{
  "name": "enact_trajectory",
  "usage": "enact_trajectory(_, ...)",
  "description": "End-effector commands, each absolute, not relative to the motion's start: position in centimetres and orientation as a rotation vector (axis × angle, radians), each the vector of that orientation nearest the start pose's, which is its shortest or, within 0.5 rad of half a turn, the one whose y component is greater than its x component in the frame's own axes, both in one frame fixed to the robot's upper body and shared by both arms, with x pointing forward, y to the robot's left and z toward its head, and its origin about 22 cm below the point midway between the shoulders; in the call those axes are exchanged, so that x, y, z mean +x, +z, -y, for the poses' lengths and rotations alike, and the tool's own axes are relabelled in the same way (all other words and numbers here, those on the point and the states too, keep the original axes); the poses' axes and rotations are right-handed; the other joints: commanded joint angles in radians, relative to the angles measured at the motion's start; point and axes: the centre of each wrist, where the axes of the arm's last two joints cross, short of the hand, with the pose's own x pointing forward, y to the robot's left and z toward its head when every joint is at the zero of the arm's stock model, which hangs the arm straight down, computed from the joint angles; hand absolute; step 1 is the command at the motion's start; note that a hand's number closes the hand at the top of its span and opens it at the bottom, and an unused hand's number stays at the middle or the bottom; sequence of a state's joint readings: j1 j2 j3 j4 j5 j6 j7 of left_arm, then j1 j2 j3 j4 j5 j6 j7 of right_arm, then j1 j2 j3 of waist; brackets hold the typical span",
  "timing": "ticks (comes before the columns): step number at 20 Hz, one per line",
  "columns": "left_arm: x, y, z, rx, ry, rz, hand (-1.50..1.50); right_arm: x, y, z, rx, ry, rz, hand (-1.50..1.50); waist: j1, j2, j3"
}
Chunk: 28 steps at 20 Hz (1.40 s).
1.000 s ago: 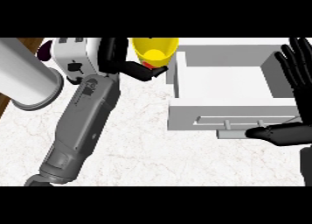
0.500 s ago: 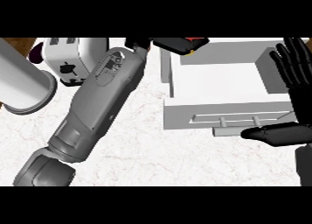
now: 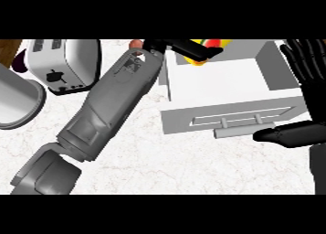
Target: Pick up the cup, place it into the drawer and close the drawer
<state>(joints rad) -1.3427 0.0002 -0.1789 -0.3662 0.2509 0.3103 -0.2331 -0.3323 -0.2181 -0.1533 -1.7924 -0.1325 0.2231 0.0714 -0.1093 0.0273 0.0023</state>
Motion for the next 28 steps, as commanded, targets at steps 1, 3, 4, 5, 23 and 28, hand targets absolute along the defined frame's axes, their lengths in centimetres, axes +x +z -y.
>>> enact_trajectory(1, 44.6, 14.6, -3.2, 0.003, -0.444, 1.747, 1.5, 29.3, 15.8, 25.8, 0.12, 0.344, 2.052, -1.5, -0.046, 0.011, 0.001)
enact_trajectory(3, 44.3, 11.2, -4.7, -0.007, -0.484, 1.72, 1.5, 30.1, 15.6, 25.6, 0.091, 0.343, 2.044, -1.5, -0.033, 0.017, 0.0)
enact_trajectory(4, 44.4, 12.5, -4.0, 0.026, -0.48, 1.703, 1.5, 29.1, 14.8, 25.9, 0.123, 0.355, 2.015, -1.5, -0.059, 0.01, 0.0)
enact_trajectory(5, 44.4, 11.8, -4.4, 0.021, -0.48, 1.698, 1.5, 29.8, 16.1, 24.8, 0.148, 0.357, 2.061, -1.5, -0.069, 0.022, 0.0)
enact_trajectory(23, 43.9, 12.7, -4.1, -0.239, -0.082, 1.916, -1.5, 29.2, 14.9, 21.5, 0.536, 0.978, 1.735, 1.5, -0.056, 0.0, -0.003)
enact_trajectory(28, 44.2, 13.6, -3.8, -0.231, -0.042, 1.929, -1.5, 28.4, 13.9, 22.3, 0.335, 1.155, 1.58, -1.5, -0.009, -0.004, -0.002)
